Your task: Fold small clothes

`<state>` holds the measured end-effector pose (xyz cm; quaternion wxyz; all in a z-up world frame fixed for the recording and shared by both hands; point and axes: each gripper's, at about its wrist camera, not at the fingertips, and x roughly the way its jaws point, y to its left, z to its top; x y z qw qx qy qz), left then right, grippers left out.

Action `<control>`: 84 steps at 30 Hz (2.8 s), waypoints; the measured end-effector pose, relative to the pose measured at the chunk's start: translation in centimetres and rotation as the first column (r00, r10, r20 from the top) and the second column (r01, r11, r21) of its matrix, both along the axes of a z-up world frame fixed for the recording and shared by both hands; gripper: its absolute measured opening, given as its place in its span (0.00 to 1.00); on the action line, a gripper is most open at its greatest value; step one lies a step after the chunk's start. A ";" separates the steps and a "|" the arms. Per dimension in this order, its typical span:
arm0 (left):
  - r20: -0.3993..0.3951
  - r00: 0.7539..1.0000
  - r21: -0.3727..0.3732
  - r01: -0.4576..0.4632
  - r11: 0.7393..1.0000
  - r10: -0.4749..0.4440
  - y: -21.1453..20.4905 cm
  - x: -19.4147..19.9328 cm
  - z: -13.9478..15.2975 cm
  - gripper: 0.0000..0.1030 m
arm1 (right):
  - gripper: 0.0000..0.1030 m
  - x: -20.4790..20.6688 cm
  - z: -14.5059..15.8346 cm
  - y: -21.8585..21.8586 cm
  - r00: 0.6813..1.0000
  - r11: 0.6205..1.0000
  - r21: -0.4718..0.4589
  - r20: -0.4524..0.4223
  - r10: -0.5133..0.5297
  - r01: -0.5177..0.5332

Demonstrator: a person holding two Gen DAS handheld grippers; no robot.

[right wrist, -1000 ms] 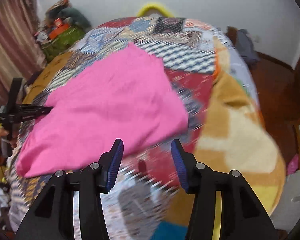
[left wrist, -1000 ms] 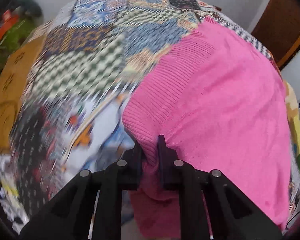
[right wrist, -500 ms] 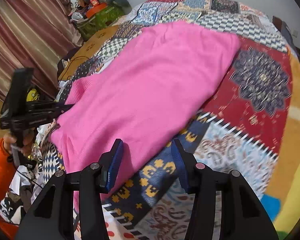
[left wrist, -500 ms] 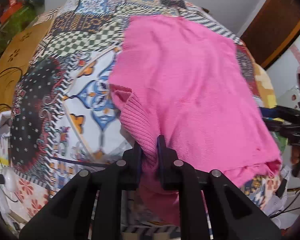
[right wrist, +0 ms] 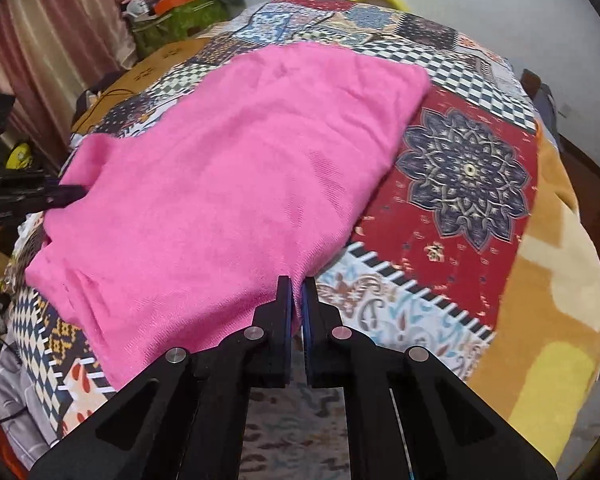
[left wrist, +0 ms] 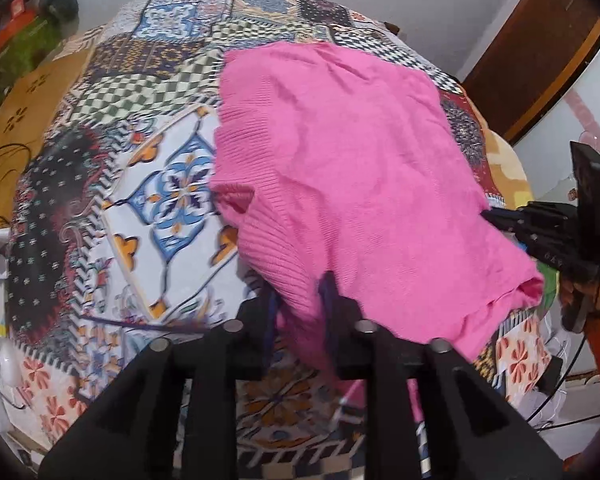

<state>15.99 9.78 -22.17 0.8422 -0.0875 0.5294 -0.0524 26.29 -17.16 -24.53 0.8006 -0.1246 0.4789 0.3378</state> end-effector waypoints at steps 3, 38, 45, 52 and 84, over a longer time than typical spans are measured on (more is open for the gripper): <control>0.015 0.999 0.051 -0.030 0.998 0.029 1.1 -0.9 0.4 0.43 | 0.04 -0.3 0.8 -0.3 1.000 1.000 -0.021 0.010 -0.002 0.003; 0.078 0.955 0.325 0.247 0.913 -0.286 -5.2 -2.5 1.0 0.53 | 0.14 -7.5 1.7 3.4 0.971 0.972 -0.029 0.050 0.235 -0.234; 0.072 0.957 0.280 0.252 0.926 -0.282 -5.5 -0.6 1.2 0.14 | 0.10 -6.2 3.5 2.6 0.975 0.974 0.048 0.038 0.218 -0.220; 0.126 0.966 0.154 0.205 0.967 -0.225 -3.5 3.6 5.3 0.13 | 0.10 -2.4 7.5 1.9 0.982 0.977 0.121 0.091 0.167 -0.177; 0.046 0.998 0.043 -0.054 0.998 0.052 6.6 21.3 1.1 0.55 | 0.49 16.2 6.9 2.1 0.991 0.988 0.121 0.084 -0.102 0.091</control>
